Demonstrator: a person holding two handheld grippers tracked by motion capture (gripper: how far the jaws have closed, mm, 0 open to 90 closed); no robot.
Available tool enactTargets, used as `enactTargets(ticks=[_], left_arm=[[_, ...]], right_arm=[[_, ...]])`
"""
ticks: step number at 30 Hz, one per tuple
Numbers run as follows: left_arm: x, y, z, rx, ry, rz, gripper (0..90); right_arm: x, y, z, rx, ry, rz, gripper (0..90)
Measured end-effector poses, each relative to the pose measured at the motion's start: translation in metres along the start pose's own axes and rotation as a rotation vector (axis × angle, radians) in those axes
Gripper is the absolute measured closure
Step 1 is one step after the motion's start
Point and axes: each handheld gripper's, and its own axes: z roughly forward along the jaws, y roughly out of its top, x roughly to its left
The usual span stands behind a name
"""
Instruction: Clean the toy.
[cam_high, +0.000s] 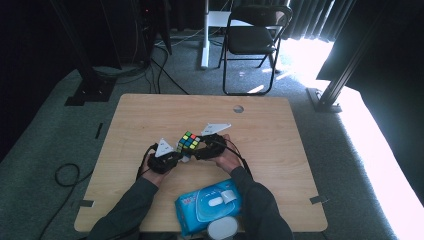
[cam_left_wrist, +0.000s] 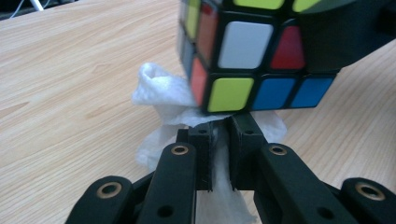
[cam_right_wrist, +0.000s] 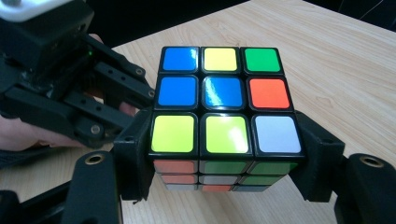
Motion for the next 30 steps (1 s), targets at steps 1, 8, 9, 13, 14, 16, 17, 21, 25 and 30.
enactTargets(ticks=[1,8,9,13,14,16,17,21,25,30], left_arm=[[-0.002,0.0,0.001,0.003,0.002,0.006,81.8],[-0.017,0.005,0.008,0.004,-0.031,0.052,81.9],[-0.019,0.006,0.009,0.002,-0.037,0.053,82.0],[-0.025,0.007,0.011,0.005,-0.061,0.071,81.9],[-0.026,0.008,0.011,0.008,-0.063,0.076,81.9],[-0.027,0.007,0.012,0.01,-0.061,0.081,81.9],[-0.027,0.007,0.012,0.011,-0.054,0.084,81.9],[-0.019,0.006,0.01,0.008,-0.025,0.066,81.9],[-0.01,0.005,0.006,-0.007,0.0,0.046,81.8],[-0.003,0.005,0.002,-0.015,0.019,0.031,81.8]], right_arm=[[0.0,0.0,0.0,0.0,0.003,0.001,34.2],[-0.002,0.002,0.0,-0.018,0.007,0.024,34.2],[-0.003,0.003,0.0,-0.02,0.005,0.024,34.3],[-0.004,0.003,-0.001,-0.023,0.001,0.026,34.2],[-0.004,0.003,-0.001,-0.024,0.0,0.029,34.2],[-0.004,0.003,-0.001,-0.023,0.0,0.032,34.2],[-0.004,0.003,-0.001,-0.021,0.001,0.031,34.3],[-0.004,0.001,-0.002,-0.016,0.002,0.033,34.2],[-0.005,0.0,-0.003,-0.013,0.012,0.036,34.2],[-0.006,-0.001,-0.005,-0.019,0.024,0.032,34.2]])
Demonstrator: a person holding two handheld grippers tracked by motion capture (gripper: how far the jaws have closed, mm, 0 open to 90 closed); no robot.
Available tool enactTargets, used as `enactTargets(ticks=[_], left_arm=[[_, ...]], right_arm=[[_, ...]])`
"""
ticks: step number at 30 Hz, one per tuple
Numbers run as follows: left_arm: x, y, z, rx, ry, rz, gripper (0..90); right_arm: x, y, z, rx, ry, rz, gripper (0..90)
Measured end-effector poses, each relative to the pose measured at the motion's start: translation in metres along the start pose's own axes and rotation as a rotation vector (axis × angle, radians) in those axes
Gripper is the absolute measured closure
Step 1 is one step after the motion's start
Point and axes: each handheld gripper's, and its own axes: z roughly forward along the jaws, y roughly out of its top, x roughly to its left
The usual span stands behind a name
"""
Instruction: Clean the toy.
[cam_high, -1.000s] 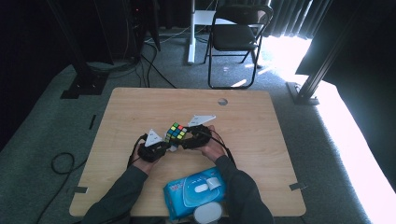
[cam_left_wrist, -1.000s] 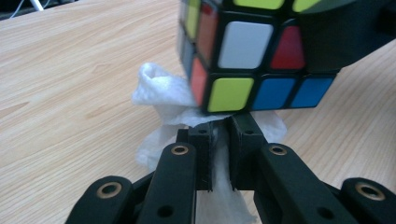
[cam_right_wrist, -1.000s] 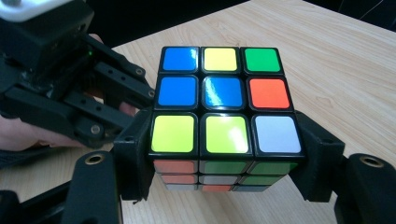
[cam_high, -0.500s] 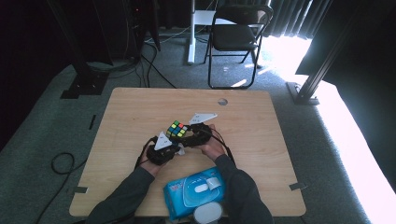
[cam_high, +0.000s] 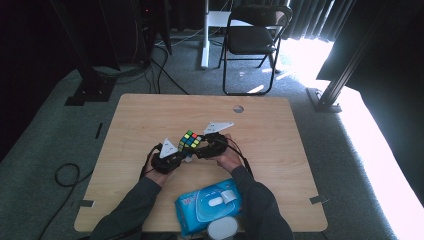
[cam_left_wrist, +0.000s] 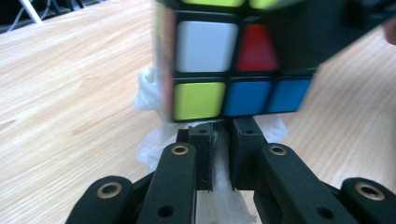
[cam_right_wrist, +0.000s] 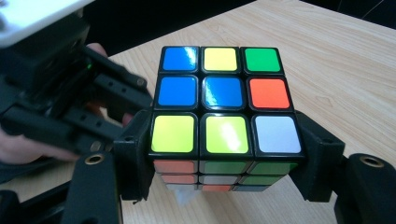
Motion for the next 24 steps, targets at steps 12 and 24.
enactTargets(ticks=[12,24], left_arm=[[-0.002,0.0,0.0,-0.009,-0.022,0.015,81.8],[-0.016,0.001,0.002,0.005,-0.063,0.068,81.6]], right_arm=[[0.0,0.002,0.002,-0.017,0.023,0.016,34.2],[-0.002,0.003,0.005,-0.008,0.011,0.029,34.2]])
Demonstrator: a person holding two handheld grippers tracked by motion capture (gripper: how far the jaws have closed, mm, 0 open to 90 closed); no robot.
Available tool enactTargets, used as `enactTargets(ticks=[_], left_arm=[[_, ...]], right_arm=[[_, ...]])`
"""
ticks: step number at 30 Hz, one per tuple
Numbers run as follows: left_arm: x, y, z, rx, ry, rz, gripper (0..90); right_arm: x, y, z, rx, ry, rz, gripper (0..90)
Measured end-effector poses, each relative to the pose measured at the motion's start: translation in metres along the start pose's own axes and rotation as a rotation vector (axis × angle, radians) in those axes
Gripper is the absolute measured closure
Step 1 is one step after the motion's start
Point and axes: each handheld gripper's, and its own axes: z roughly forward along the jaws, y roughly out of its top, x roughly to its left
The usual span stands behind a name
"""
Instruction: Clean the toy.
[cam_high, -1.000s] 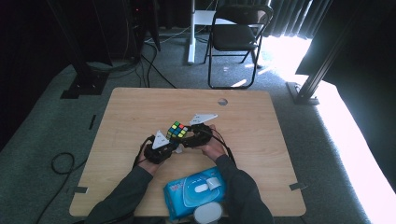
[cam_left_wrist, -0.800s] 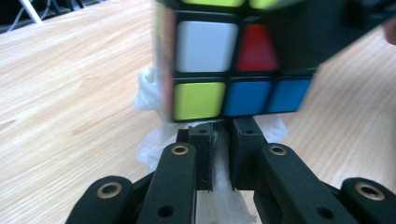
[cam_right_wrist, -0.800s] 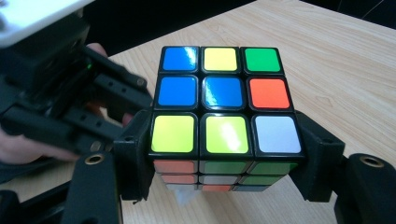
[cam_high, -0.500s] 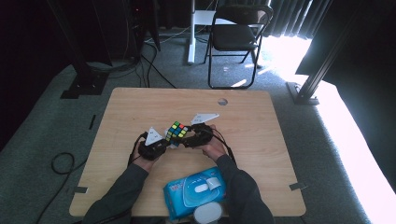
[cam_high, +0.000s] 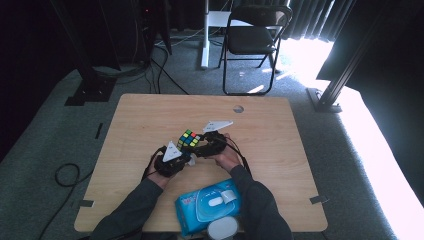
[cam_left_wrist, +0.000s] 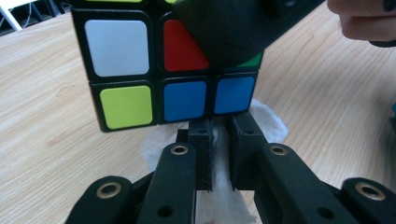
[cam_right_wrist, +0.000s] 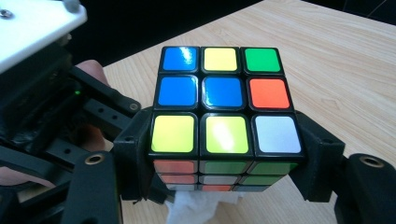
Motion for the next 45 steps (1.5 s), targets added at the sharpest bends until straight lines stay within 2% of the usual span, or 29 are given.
enactTargets(ticks=[5,10,11,15,16,20,26,37,39,45], left_arm=[[0.004,-0.001,-0.005,-0.008,0.013,-0.009,81.4],[0.014,-0.005,-0.013,-0.017,0.038,-0.037,81.2],[0.022,-0.006,-0.018,-0.021,0.058,-0.055,81.2],[0.034,-0.007,-0.028,-0.039,0.094,-0.085,81.3],[0.034,-0.007,-0.028,-0.039,0.094,-0.085,81.3],[0.044,-0.008,-0.036,-0.035,0.142,-0.112,81.3],[0.053,-0.012,-0.041,-0.026,0.18,-0.14,81.4],[0.062,-0.018,-0.045,-0.012,0.205,-0.171,81.4],[0.063,-0.02,-0.045,-0.002,0.212,-0.176,81.3],[0.067,-0.026,-0.045,0.01,0.224,-0.193,81.3]], right_arm=[[-0.002,0.0,-0.001,0.006,-0.014,0.0,34.2],[-0.006,0.0,-0.003,0.012,-0.04,0.007,34.2],[-0.007,0.0,-0.003,0.013,-0.044,0.009,34.2],[-0.008,0.0,-0.005,0.022,-0.071,0.003,34.2],[-0.008,0.0,-0.005,0.022,-0.071,0.003,34.2],[-0.007,-0.001,-0.002,0.04,-0.11,-0.019,34.2],[-0.009,-0.003,-0.001,0.051,-0.144,-0.028,34.2],[-0.017,-0.013,-0.004,0.059,-0.215,-0.01,34.1],[-0.02,-0.017,-0.005,0.069,-0.243,-0.004,34.2],[-0.025,-0.023,-0.001,0.102,-0.286,0.004,34.1]])
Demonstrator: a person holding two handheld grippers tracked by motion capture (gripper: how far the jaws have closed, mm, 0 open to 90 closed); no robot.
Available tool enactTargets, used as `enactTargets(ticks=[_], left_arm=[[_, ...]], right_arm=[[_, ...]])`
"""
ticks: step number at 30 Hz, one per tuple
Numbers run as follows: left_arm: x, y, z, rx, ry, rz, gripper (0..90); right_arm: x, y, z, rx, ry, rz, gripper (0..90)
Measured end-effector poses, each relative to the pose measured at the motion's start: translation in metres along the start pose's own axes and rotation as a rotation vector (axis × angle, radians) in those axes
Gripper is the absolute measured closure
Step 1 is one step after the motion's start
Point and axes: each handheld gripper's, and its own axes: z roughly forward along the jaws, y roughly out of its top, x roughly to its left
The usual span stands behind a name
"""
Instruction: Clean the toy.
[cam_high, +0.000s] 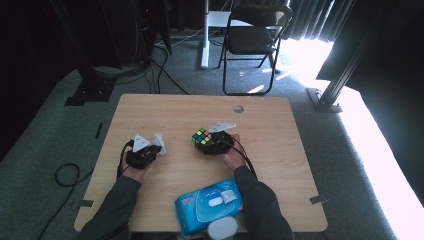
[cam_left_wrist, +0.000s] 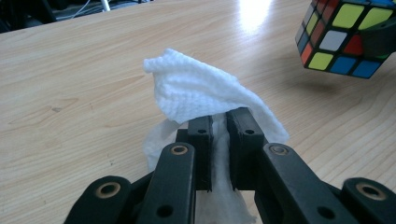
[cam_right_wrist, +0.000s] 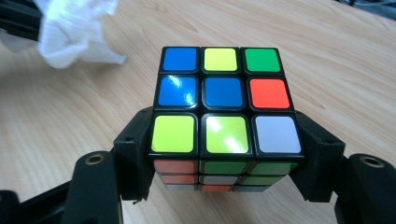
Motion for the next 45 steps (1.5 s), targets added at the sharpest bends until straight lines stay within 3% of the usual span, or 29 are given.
enactTargets(ticks=[12,40,45], left_arm=[[0.002,-0.006,0.004,0.035,0.02,0.0,80.8],[0.009,-0.017,0.016,0.119,0.072,-0.027,77.5],[0.009,-0.018,0.018,0.135,0.077,-0.033,70.7]], right_arm=[[-0.001,-0.006,0.011,0.048,-0.034,-0.007,34.1],[-0.001,-0.015,0.021,0.077,-0.01,-0.009,33.9],[0.0,-0.016,0.021,0.081,-0.001,-0.007,25.4]])
